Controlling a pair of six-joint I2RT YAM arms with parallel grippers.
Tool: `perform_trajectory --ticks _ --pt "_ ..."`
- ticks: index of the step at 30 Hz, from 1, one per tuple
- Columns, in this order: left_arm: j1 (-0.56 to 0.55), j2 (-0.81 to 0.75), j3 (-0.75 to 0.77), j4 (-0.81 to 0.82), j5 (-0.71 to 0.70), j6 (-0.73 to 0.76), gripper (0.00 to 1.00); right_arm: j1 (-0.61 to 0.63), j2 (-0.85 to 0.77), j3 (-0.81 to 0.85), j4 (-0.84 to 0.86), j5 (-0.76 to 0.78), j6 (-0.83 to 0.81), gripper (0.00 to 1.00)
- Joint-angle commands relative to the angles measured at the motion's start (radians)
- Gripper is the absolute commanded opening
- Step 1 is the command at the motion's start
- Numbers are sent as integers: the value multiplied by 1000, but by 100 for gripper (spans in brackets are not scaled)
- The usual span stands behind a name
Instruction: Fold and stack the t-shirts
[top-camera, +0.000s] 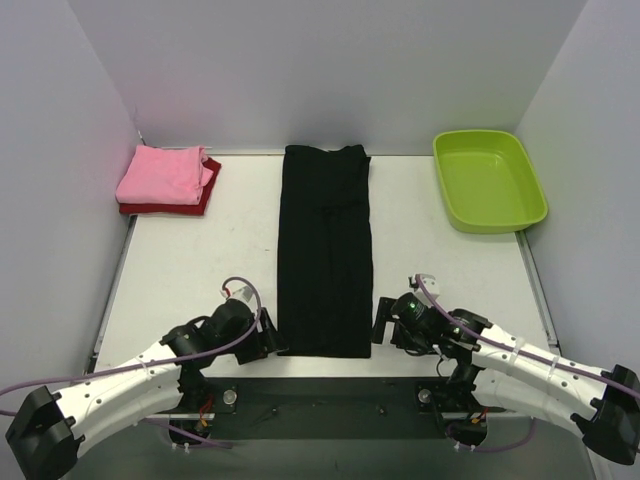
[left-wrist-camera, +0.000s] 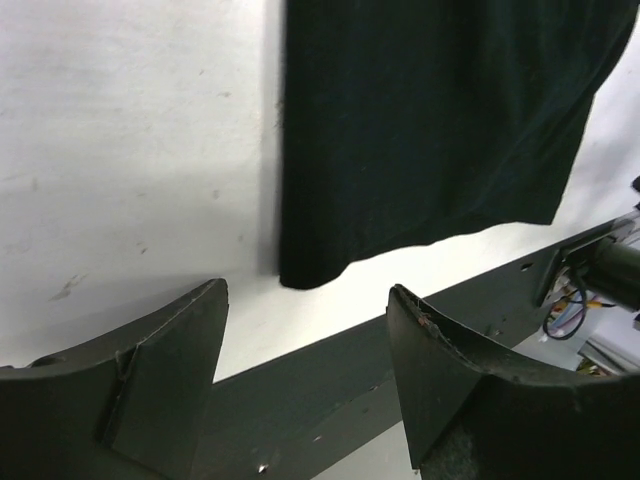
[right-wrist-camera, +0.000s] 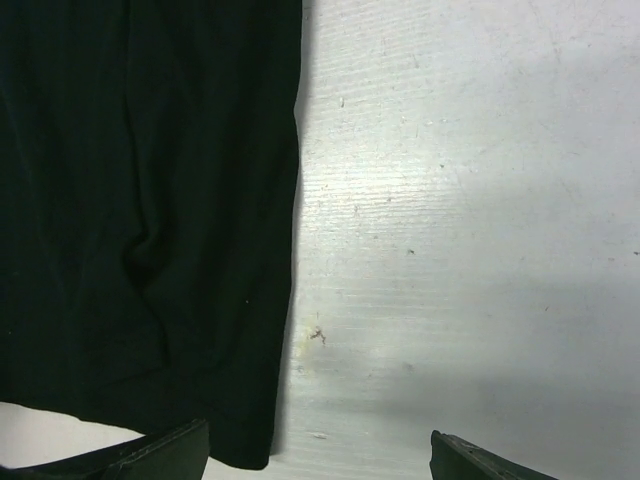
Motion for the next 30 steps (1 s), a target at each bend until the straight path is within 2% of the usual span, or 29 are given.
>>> perform_trajectory --ticks 1,9,12,13,20,23,24,25,30 --pt "-8 55 -51 79 -79 -27 75 26 -9 -19 -12 34 48 91" --pt "-11 158 -60 150 -72 -36 74 55 -7 -39 -1 38 89 91" --pt "-11 176 -59 163 -70 -35 70 63 -9 -47 7 40 98 91" --pt "-11 183 -59 168 -65 -33 67 63 -12 -51 8 40 100 91" --pt "-13 232 -71 229 -61 -27 30 67 -18 -67 17 32 112 91" --pt "-13 264 -72 263 -59 -20 20 73 -25 -71 19 29 118 91" --pt "-14 273 -72 277 -35 -18 3 73 -27 -76 19 29 120 91" --pt "-13 282 -69 285 -36 -18 0 78 -36 -78 17 28 124 91" --pt "-16 325 -66 325 -24 -16 0 87 -67 -104 22 25 158 91"
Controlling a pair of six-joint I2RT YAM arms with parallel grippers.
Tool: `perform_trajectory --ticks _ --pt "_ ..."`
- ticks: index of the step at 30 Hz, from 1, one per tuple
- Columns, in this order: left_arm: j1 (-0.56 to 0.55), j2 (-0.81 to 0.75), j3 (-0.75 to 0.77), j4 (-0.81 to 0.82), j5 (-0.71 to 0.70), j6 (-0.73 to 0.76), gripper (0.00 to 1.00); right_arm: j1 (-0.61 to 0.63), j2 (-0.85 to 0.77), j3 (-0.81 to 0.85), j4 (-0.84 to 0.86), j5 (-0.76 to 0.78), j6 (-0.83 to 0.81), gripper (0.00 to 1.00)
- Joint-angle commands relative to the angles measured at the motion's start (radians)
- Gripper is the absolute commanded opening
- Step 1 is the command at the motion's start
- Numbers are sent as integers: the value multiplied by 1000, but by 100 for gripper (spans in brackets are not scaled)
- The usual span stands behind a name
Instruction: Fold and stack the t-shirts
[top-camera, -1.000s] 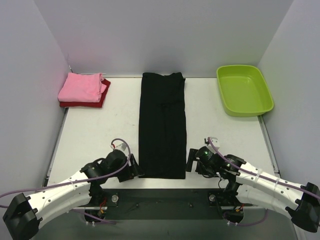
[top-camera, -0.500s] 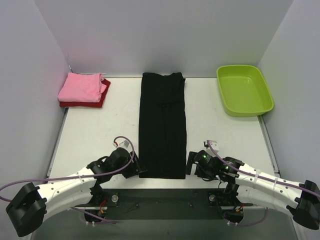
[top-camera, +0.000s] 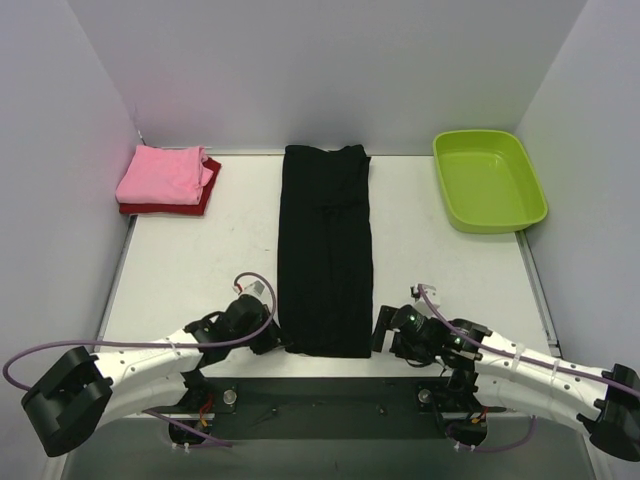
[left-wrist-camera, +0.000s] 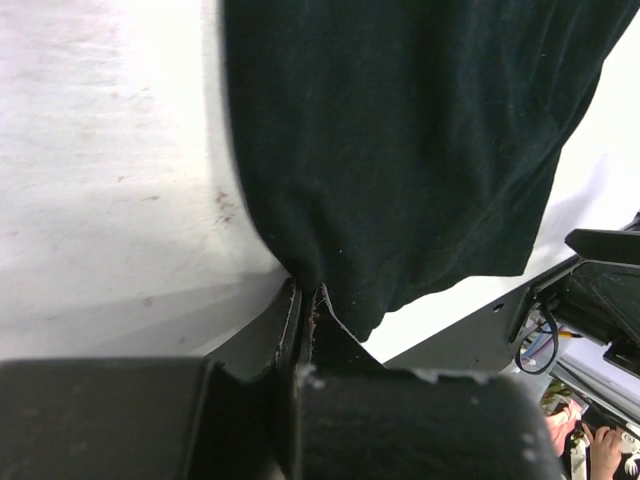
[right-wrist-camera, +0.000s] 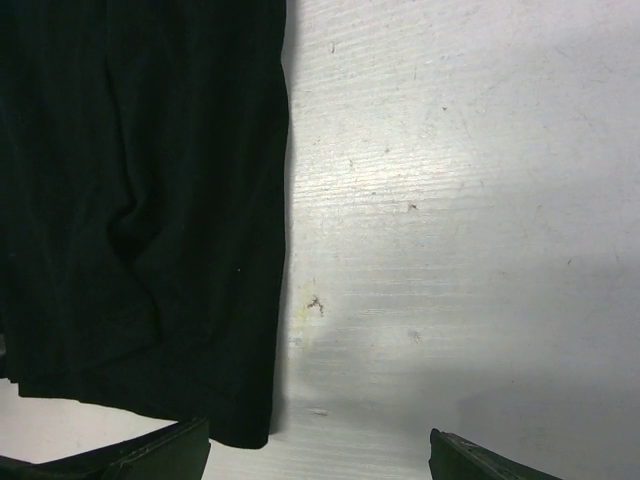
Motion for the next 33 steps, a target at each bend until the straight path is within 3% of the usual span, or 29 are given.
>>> perform_trajectory --ticks 1,13,26,29,33 --pt "-8 40 -26 -47 -23 35 0 17 -26 -31 -1 20 46 90" --pt "-11 -28 -52 -78 -32 26 0 28 65 -134 209 -40 161 84" --pt "-10 -59 -78 -95 -43 14 0 66 123 -145 277 -63 195 74" --pt "-10 -54 -83 -86 -41 14 0 75 158 -151 303 -67 205 71" --pt "-11 -59 -89 -83 -38 9 0 95 198 -151 329 -67 222 57"
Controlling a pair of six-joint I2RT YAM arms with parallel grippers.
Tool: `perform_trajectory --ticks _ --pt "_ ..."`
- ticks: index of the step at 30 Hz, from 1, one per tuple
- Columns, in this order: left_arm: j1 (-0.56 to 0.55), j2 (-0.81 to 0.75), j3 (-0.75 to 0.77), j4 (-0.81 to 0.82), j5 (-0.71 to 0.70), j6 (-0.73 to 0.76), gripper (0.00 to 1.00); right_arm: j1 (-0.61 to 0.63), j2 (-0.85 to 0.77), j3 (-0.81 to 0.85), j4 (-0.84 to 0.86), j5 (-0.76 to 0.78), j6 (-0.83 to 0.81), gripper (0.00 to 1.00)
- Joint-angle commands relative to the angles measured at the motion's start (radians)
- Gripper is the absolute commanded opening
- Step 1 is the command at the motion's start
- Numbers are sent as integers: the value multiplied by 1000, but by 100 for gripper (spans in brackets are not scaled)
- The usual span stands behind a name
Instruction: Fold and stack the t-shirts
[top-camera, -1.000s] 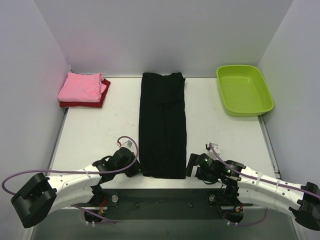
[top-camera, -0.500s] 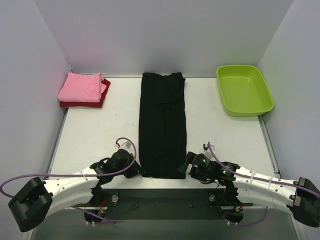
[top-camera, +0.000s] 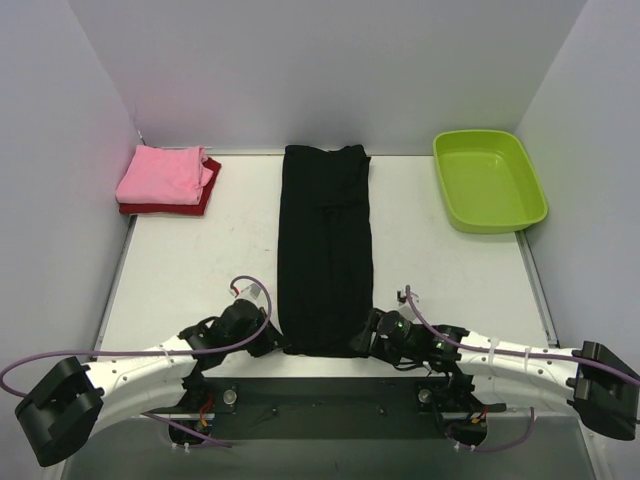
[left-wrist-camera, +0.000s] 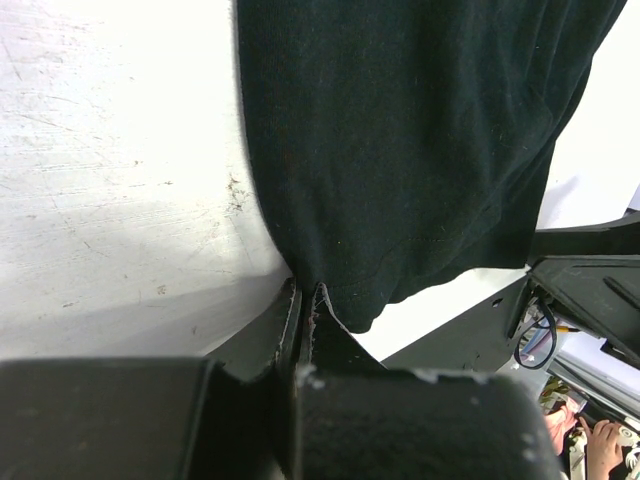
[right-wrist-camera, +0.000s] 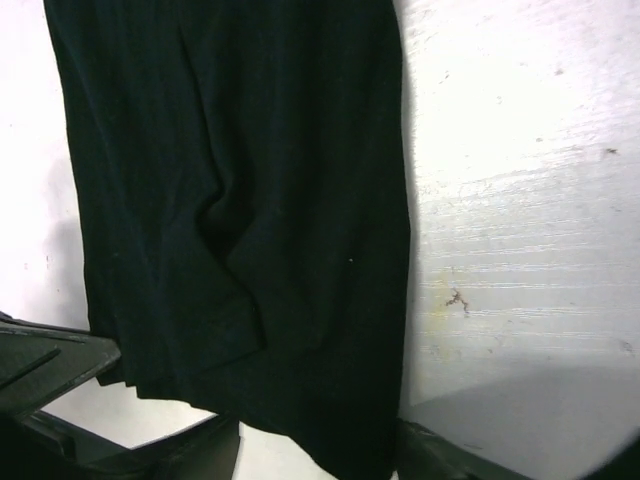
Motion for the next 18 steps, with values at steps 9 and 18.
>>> perform_trajectory --ticks 9,18 --pt "-5 -8 -45 -112 -35 14 0 27 62 -40 -86 8 33 20" --pt "-6 -74 -41 -159 -30 14 0 30 53 -17 -141 23 15 0"
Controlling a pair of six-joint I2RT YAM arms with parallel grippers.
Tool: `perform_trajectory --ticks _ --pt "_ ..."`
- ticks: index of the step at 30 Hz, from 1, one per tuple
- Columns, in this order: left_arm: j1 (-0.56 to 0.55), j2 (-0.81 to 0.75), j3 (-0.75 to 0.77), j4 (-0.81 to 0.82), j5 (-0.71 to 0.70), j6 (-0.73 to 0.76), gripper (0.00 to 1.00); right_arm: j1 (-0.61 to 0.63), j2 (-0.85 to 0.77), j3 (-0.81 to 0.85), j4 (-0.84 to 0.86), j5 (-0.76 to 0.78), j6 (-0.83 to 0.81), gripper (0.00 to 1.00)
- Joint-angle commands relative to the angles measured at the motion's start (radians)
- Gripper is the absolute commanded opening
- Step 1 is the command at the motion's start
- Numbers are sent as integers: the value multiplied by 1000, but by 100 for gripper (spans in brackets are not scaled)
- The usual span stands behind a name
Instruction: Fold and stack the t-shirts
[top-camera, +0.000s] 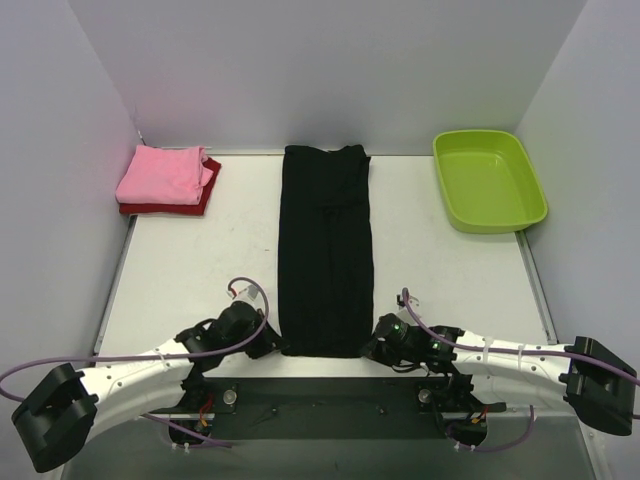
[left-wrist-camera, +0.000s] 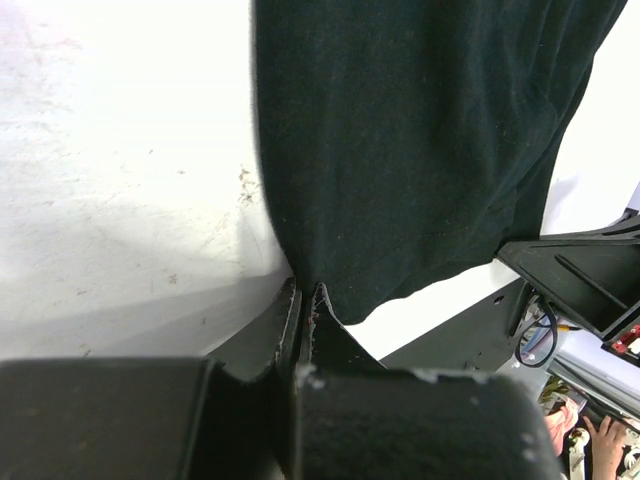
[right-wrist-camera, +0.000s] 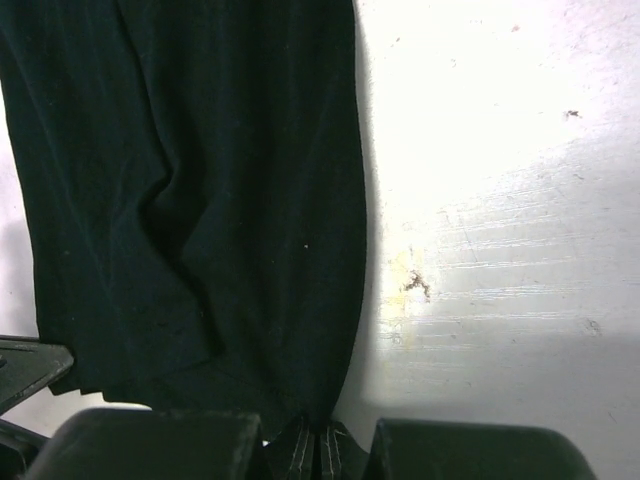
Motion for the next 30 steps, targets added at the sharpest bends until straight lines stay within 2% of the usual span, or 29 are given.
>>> perform_trajectory --ticks 1,8,12,17,26,30 --pt "-6 -37 -28 -143 -28 12 0 17 8 -1 -143 29 -25 0" --pt "-64 -116 -15 -214 -41 -29 0 97 -35 45 -217 84 -23 0" --pt "-159 -143 0 -237 -113 -87 0 201 -64 88 -298 154 4 0" --pt "-253 -136 79 -267 -182 -115 0 252 -86 172 -389 245 0 0" --pt "-249 -100 312 -427 -281 -18 0 243 -35 339 -444 389 -148 0" --pt "-201 -73 383 -441 -283 44 0 201 -6 398 -444 417 -235 0"
